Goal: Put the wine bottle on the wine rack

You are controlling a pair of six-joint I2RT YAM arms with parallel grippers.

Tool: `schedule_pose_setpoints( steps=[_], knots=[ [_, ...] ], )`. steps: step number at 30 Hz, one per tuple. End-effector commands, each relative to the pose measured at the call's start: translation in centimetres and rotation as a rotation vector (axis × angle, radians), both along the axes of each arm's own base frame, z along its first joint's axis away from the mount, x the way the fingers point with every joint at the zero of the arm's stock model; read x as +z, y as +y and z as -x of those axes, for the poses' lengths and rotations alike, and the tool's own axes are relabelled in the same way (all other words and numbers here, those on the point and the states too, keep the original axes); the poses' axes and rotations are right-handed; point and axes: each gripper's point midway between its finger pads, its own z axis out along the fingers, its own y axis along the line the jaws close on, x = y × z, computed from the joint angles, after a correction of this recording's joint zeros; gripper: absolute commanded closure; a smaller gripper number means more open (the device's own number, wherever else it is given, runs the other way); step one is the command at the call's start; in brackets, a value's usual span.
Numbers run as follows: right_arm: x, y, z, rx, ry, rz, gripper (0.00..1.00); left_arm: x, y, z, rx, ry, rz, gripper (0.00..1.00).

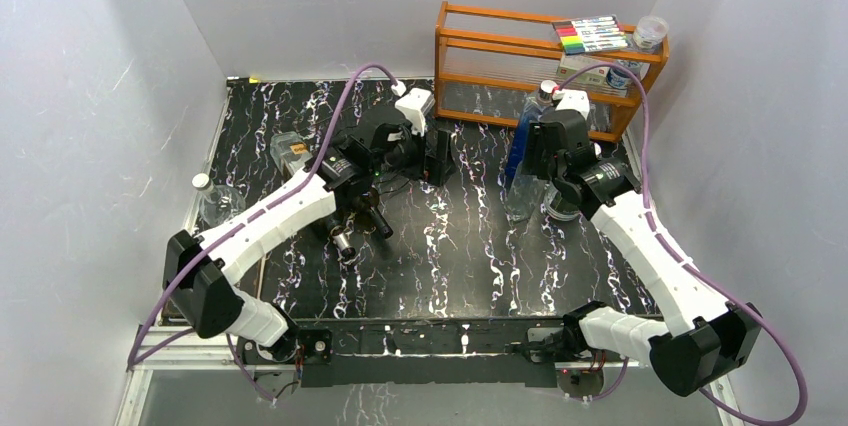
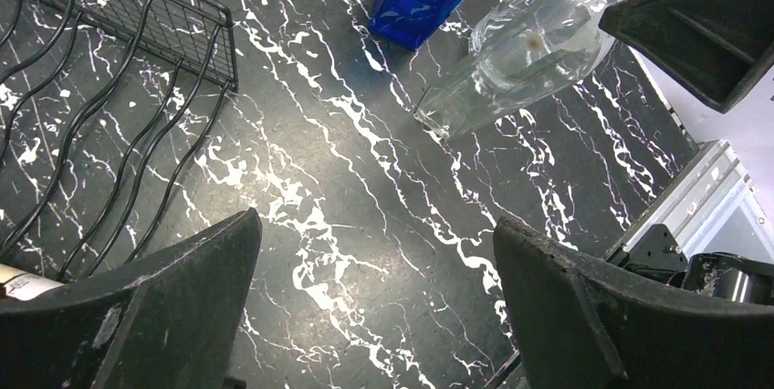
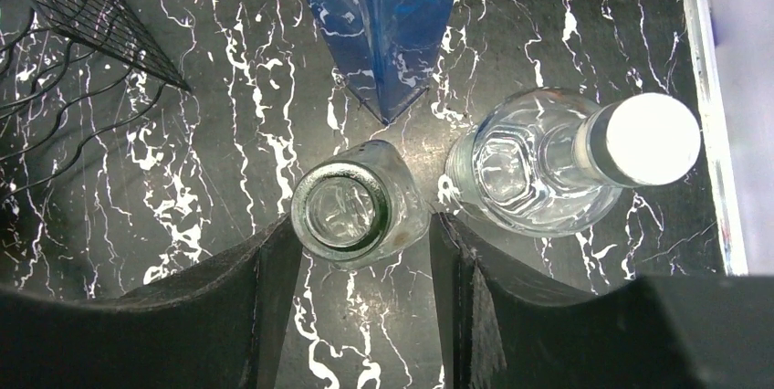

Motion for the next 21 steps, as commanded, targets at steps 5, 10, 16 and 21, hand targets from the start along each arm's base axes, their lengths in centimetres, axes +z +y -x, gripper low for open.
schedule_pose_setpoints(
  steps=[5, 10, 16, 21],
  knots=[
    [2.2, -0.1, -1.7, 0.012, -0.088, 0.010, 0.39, 2.3, -0.6, -0.5, -0.007, -0.072, 0.083, 0.02],
    [2.5, 0.3, -2.0, 0.042, -0.093, 0.007, 0.53, 1.7, -0.5, -0.6, -0.010, -0.078, 0.067, 0.02],
    [2.4, 0.5, -1.4, 0.084, -0.075, 0.014, 0.82, 0.7, 0.1, -1.3, 0.028, -0.084, 0.028, 0.02],
    [3.9, 2.1, -0.6, 0.172, -0.088, -0.052, 1.00, -0.5, -0.5, -1.4, 0.000, -0.105, 0.037, 0.02]
  ],
)
